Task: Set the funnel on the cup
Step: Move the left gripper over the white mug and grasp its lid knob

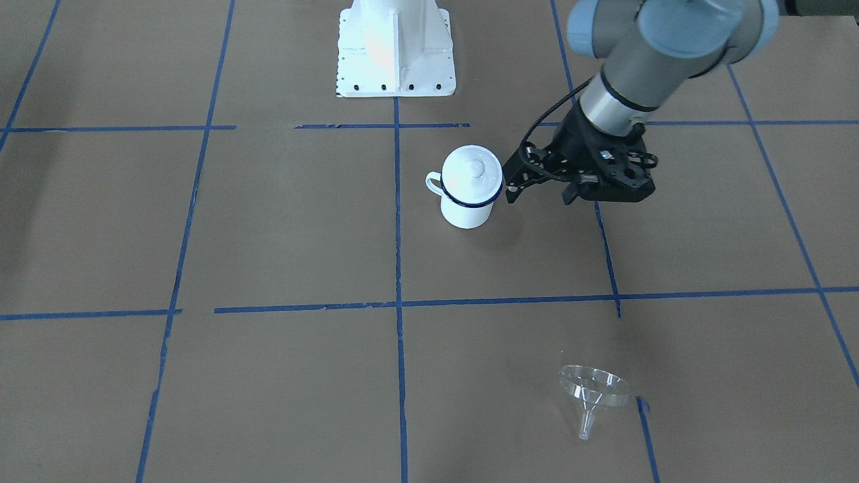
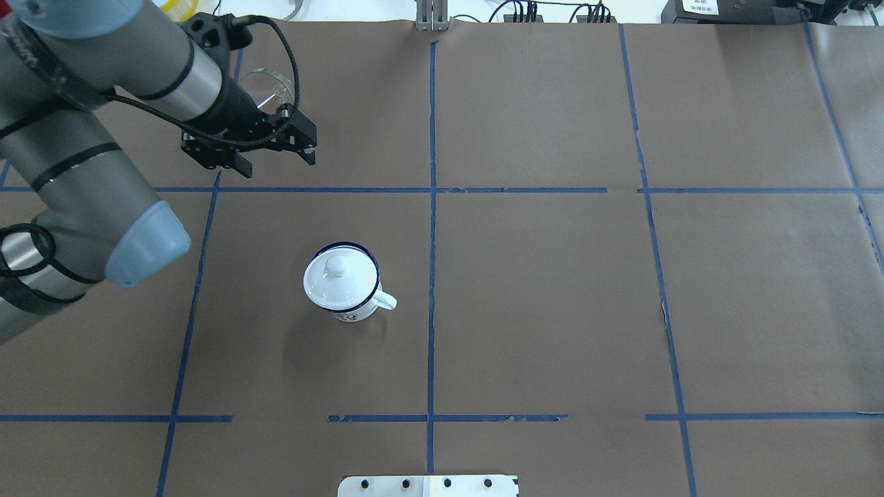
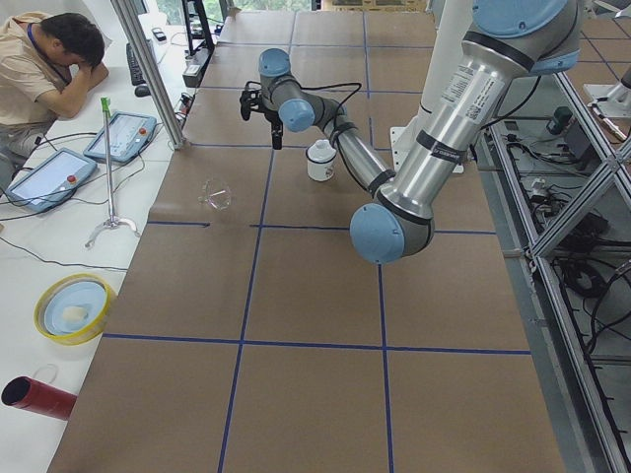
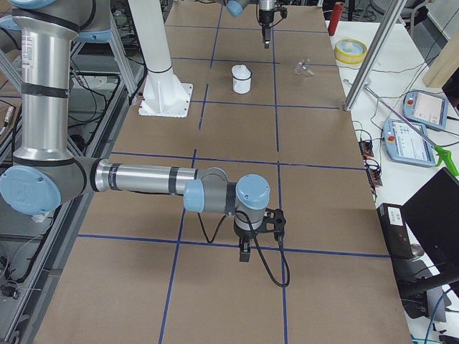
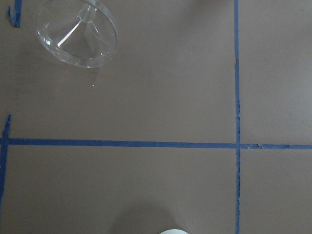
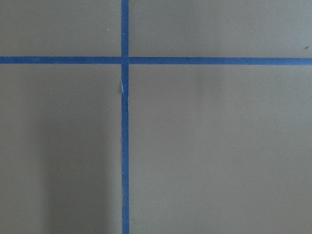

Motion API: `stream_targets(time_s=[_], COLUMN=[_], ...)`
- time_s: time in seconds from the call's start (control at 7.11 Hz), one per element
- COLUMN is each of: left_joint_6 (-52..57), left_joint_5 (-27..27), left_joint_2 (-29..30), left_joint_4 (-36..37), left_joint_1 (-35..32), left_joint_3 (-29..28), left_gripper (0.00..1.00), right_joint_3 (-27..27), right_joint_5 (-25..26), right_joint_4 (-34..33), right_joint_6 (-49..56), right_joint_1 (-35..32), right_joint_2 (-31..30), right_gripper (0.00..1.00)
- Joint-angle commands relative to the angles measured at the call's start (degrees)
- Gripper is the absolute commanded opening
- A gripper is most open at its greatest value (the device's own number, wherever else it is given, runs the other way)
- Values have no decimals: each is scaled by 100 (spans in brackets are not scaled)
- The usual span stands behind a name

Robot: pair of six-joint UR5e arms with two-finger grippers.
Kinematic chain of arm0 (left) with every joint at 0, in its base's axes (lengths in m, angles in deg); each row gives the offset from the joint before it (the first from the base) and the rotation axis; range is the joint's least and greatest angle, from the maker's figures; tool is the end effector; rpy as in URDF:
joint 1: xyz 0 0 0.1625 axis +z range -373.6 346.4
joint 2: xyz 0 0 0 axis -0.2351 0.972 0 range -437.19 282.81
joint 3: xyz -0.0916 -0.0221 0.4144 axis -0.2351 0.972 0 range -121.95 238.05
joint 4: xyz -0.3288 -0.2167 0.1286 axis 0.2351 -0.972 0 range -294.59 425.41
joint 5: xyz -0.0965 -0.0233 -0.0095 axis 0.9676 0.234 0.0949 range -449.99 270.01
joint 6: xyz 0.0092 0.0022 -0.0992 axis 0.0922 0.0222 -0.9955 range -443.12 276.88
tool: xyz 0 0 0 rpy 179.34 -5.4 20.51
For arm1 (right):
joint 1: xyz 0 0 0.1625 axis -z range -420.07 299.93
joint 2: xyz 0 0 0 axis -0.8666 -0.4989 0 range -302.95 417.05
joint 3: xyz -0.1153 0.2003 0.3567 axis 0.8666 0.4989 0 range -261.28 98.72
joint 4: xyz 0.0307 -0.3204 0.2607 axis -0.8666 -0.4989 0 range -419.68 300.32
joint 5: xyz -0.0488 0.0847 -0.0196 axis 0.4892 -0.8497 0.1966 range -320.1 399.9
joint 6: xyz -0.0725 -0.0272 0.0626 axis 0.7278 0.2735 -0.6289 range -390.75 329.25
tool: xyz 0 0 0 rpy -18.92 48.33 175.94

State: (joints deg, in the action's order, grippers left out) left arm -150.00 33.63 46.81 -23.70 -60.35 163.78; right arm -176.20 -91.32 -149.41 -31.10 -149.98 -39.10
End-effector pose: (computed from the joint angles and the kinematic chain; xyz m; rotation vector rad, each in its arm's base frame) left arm 0.3674 -0.5046 0.1951 0.0224 0.9913 -0.1282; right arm 0.0670 -0.4451 0.6701 -0.0189 -0.7193 0.0105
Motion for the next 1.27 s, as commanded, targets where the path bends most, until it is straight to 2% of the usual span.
stream_targets(time_s=[0.0, 0.14, 0.7, 0.84, 0.99, 1.13], left_joint_6=[-517, -571, -739, -747, -747, -747], left_joint_5=[-425, -697, -936, -1006, -1007, -1007], left_joint_2=[247, 247, 247, 247, 247, 265], left_joint_4=[474, 553, 659, 659, 668, 868], left_joint_1=[605, 833, 1238, 1265, 1266, 1266], left_joint_3=[18, -43, -70, -79, -79, -18], left_gripper=[100, 100, 100, 91, 75, 66], right_joint_3=[0, 0, 0, 0, 0, 0], right_joint_5=[0, 0, 0, 0, 0, 0], right_joint_4=[0, 0, 0, 0, 0, 0], right_joint_6=[0, 0, 0, 0, 0, 0], right_joint_1=[0, 0, 0, 0, 0, 0], right_joint_2=[0, 0, 0, 0, 0, 0], right_gripper=[100, 100, 100, 100, 100, 100])
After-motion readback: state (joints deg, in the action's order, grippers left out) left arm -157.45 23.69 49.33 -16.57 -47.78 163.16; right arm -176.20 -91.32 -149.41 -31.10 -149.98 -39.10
